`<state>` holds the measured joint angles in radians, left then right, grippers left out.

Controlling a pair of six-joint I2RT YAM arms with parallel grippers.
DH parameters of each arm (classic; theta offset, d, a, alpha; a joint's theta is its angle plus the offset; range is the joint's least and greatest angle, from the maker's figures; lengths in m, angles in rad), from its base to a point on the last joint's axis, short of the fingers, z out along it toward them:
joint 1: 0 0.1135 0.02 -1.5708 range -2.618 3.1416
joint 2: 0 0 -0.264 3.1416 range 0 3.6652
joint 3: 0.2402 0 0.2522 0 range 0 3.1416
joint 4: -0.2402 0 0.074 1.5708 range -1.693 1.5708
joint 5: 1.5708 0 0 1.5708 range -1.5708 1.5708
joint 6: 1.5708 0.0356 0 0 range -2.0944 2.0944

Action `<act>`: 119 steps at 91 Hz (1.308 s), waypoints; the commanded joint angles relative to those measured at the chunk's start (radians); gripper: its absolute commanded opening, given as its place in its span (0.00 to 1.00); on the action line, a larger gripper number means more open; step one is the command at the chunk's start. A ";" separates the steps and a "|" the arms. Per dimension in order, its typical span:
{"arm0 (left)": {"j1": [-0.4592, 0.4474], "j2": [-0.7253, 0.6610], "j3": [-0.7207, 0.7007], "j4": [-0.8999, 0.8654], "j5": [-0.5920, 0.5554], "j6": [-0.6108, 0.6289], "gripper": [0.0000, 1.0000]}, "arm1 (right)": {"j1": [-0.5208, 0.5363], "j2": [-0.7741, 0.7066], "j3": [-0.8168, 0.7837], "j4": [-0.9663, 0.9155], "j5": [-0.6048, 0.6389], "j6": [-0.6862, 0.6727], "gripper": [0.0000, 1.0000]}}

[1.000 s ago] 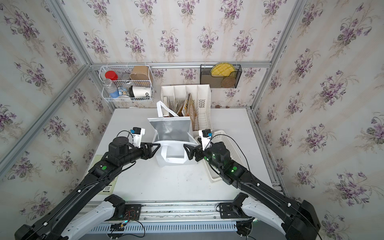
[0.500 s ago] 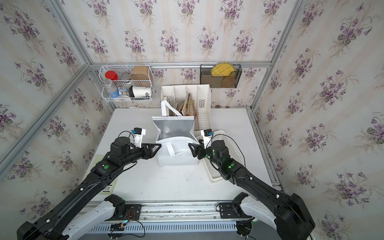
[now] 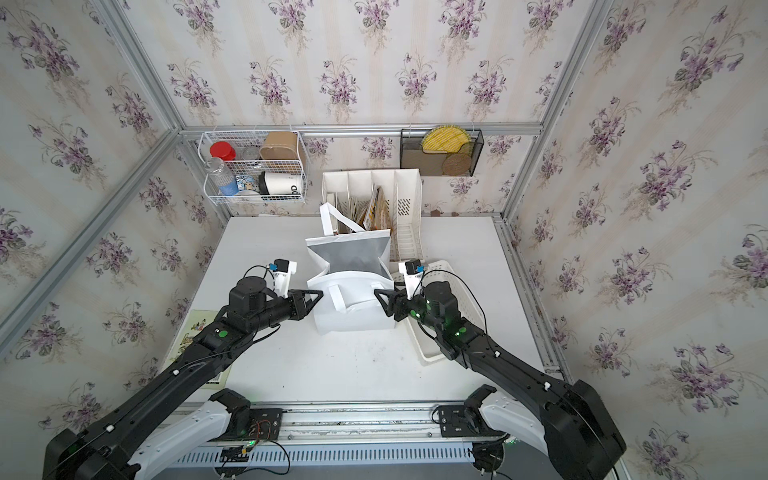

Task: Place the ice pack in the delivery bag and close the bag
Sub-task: Close the delivery bag at the center of the board.

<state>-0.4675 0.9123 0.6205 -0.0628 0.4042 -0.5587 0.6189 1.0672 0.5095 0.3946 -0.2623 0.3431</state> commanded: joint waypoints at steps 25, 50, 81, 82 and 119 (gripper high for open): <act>-0.002 -0.104 -0.028 0.002 0.062 -0.079 0.00 | -0.006 0.044 0.029 0.085 -0.114 0.088 0.23; -0.025 -0.240 -0.101 -0.035 0.126 -0.173 0.00 | -0.004 0.051 0.041 0.101 -0.191 0.165 0.09; -0.107 -0.364 -0.099 -0.184 -0.015 -0.168 0.00 | -0.003 0.106 0.042 0.113 -0.171 0.182 0.07; -0.107 -0.366 -0.100 -0.189 -0.023 -0.166 0.00 | -0.004 0.110 0.043 0.114 -0.172 0.183 0.07; -0.107 -0.342 -0.139 -0.199 -0.152 -0.155 0.46 | -0.004 0.190 0.057 0.069 -0.124 0.182 0.10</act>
<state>-0.5758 0.5819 0.4885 -0.2729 0.3084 -0.7322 0.6159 1.2541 0.5617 0.4862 -0.4232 0.5198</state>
